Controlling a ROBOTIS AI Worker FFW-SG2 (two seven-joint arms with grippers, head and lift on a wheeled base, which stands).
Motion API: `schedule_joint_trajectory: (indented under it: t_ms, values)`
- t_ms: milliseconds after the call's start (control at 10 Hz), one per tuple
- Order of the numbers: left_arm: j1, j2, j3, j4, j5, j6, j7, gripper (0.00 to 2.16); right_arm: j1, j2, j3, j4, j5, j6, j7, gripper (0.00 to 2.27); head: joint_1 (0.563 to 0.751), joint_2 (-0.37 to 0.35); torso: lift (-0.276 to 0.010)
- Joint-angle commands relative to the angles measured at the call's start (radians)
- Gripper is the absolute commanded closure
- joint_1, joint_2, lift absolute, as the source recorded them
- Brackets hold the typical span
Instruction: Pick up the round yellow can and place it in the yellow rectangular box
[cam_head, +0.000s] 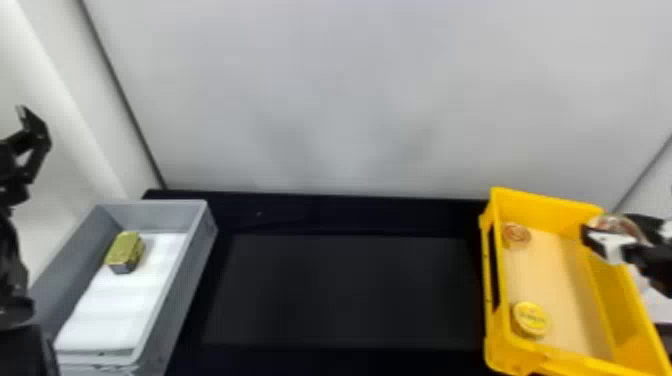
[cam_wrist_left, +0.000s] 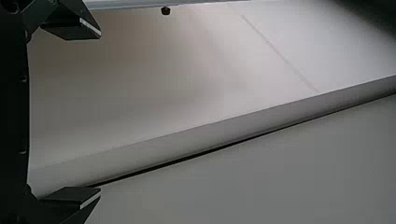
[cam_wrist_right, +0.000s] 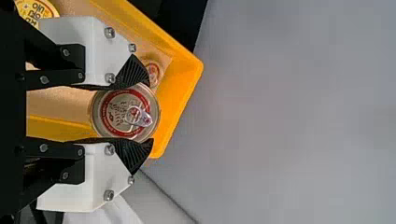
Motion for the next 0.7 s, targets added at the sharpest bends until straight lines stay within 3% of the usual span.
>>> schedule_joint_trajectory:
  t_ms: [0, 200, 600]
  values:
    - [0.000, -0.003, -0.002, 0.000, 0.001, 0.000, 0.000, 0.10, 0.012, 0.000, -0.106, 0.018, -0.145, 0.000, -0.039, 0.78, 0.694, 0.014, -0.060]
    - [0.000, -0.003, -0.005, -0.002, 0.001, -0.003, 0.000, 0.10, 0.018, -0.004, -0.114, 0.096, -0.224, 0.006, -0.064, 0.78, 0.694, 0.014, -0.060]
    - [0.002, -0.003, -0.002, -0.002, -0.001, -0.005, 0.002, 0.10, 0.029, -0.003, -0.074, 0.228, -0.242, -0.006, -0.082, 0.78, 0.694, 0.014, -0.060]
